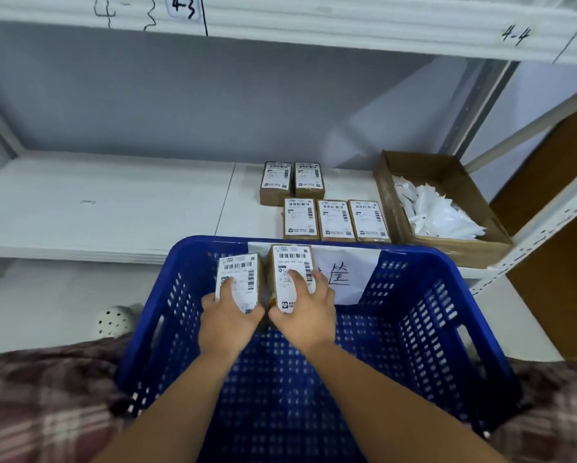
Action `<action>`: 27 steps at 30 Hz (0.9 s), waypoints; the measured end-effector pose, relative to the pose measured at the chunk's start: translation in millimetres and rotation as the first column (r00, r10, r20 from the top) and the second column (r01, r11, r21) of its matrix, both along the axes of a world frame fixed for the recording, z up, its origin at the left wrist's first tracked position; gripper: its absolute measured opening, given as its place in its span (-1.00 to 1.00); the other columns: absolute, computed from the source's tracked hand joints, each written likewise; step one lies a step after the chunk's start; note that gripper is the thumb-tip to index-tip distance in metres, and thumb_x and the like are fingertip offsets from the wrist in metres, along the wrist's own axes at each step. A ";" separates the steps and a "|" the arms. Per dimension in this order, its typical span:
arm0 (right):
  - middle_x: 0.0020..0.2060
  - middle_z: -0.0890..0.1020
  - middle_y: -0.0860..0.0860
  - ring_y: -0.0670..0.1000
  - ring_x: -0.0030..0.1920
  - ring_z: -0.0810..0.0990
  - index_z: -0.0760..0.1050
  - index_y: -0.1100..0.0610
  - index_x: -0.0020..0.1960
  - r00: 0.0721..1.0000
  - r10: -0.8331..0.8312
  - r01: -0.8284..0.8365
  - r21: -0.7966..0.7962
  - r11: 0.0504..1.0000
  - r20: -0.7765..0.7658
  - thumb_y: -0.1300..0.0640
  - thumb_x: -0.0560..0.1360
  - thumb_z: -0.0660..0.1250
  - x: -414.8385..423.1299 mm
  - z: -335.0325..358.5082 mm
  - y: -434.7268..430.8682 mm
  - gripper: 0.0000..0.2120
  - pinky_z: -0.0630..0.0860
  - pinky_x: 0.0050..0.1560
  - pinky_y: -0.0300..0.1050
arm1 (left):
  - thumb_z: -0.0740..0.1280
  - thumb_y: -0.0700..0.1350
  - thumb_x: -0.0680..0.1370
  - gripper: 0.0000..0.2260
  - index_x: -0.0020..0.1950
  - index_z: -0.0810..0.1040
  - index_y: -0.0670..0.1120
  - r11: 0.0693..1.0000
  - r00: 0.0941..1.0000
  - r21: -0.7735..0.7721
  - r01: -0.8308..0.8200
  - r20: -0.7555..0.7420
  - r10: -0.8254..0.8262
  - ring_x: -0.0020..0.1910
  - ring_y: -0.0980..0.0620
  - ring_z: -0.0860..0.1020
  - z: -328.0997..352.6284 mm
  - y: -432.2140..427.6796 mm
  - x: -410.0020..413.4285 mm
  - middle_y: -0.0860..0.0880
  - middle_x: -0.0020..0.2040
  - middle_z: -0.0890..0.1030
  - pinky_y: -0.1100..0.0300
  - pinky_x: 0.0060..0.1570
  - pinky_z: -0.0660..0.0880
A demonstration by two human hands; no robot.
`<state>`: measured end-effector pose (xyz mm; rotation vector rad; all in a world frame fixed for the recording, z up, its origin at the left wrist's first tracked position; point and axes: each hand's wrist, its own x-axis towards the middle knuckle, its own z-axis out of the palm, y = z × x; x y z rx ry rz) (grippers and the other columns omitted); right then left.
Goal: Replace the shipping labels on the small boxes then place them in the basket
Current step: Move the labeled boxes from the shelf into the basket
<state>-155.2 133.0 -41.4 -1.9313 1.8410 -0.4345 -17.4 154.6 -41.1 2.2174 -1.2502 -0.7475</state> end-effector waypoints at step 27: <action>0.46 0.00 0.13 0.26 0.42 0.13 0.13 -0.09 0.50 0.999 0.039 -0.018 0.576 0.817 -0.024 -0.03 0.49 0.37 5.2 -153.6 -33.0 -0.33 0.36 0.34 0.10 | 0.40 -0.01 0.48 -0.16 0.55 -0.12 0.05 0.882 0.998 0.471 0.034 0.033 -0.056 0.22 -0.18 0.36 -177.3 -42.1 23.7 -0.21 0.41 0.00 0.02 0.21 0.40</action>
